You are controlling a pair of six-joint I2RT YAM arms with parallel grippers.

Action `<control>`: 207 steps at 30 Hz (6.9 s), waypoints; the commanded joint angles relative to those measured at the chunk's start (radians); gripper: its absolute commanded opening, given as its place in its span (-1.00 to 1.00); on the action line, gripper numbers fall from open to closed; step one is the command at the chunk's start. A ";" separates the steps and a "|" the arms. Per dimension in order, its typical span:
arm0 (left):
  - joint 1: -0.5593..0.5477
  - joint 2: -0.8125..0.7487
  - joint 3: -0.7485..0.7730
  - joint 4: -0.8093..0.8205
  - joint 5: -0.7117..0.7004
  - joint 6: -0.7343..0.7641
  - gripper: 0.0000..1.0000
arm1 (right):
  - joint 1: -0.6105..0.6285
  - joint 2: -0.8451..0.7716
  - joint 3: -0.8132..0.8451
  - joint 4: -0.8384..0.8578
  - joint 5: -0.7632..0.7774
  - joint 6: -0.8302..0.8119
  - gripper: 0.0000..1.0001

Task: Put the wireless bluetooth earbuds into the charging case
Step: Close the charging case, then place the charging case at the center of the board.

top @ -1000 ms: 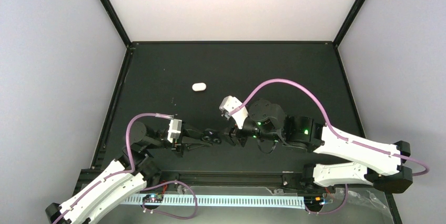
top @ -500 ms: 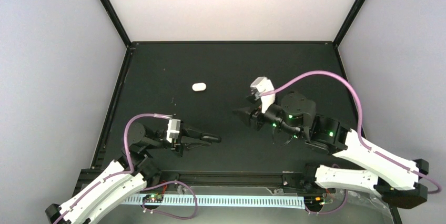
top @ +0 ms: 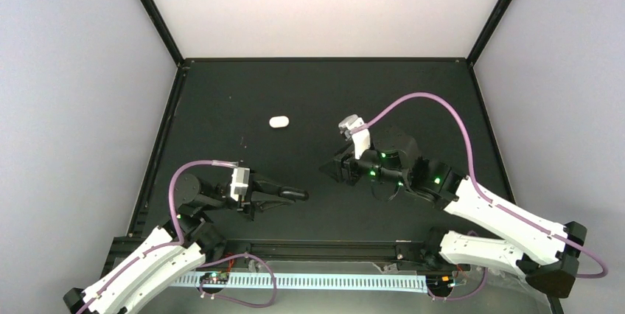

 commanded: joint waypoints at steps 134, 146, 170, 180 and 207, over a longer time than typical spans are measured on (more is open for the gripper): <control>0.541 1.155 0.125 0.246 -0.319 -0.667 -0.97 | 0.109 -0.472 -0.324 0.033 0.279 0.112 0.58; 0.544 1.308 0.183 0.304 -0.323 -0.715 -0.97 | 0.109 -0.333 -0.254 0.051 0.241 0.067 0.58; 0.545 1.379 0.198 0.250 -0.423 -0.728 -0.70 | 0.109 -0.407 -0.276 -0.002 0.238 0.157 0.58; 0.545 1.359 0.196 0.192 -0.426 -0.690 -0.35 | 0.109 -0.411 -0.267 -0.017 0.252 0.165 0.58; 0.542 1.244 0.187 0.017 -0.514 -0.573 0.14 | 0.109 -0.437 -0.286 -0.030 0.250 0.183 0.58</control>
